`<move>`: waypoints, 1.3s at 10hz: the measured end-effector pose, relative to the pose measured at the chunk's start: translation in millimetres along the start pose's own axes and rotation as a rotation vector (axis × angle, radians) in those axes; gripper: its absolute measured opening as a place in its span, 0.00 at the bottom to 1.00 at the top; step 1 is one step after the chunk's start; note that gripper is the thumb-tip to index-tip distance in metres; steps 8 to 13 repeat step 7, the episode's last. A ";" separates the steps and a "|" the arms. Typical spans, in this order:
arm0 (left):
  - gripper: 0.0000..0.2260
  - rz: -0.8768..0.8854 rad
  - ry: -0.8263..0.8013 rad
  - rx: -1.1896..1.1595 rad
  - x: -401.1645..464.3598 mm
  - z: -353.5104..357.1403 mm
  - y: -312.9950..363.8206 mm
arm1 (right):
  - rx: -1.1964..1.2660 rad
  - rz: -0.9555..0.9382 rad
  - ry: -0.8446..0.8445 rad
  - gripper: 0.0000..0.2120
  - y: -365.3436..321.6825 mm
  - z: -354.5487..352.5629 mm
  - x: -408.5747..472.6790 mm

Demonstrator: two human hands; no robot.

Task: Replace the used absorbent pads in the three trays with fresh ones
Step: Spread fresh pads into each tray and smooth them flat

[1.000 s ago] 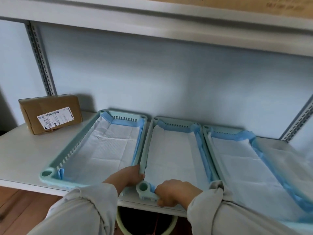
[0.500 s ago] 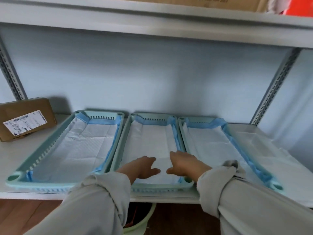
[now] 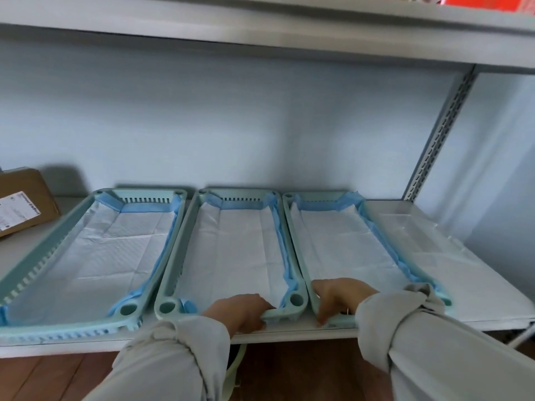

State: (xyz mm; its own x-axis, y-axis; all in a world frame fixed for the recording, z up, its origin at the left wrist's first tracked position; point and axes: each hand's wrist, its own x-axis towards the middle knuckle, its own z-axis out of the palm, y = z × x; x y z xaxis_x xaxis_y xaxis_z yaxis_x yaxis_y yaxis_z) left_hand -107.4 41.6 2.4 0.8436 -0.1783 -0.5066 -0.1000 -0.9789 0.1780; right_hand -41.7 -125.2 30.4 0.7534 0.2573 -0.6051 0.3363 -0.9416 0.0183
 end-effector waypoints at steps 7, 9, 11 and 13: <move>0.27 -0.022 -0.077 -0.028 0.2 -6.1 -1.0 | 0.121 0.002 0.011 0.30 4.1 -5.8 1.0; 0.27 -0.022 -0.077 -0.028 0.2 -6.1 -1.0 | 0.121 0.002 0.011 0.30 4.1 -5.8 1.0; 0.27 -0.022 -0.077 -0.028 0.2 -6.1 -1.0 | 0.121 0.002 0.011 0.30 4.1 -5.8 1.0; 0.27 -0.022 -0.077 -0.028 0.2 -6.1 -1.0 | 0.121 0.002 0.011 0.30 4.1 -5.8 1.0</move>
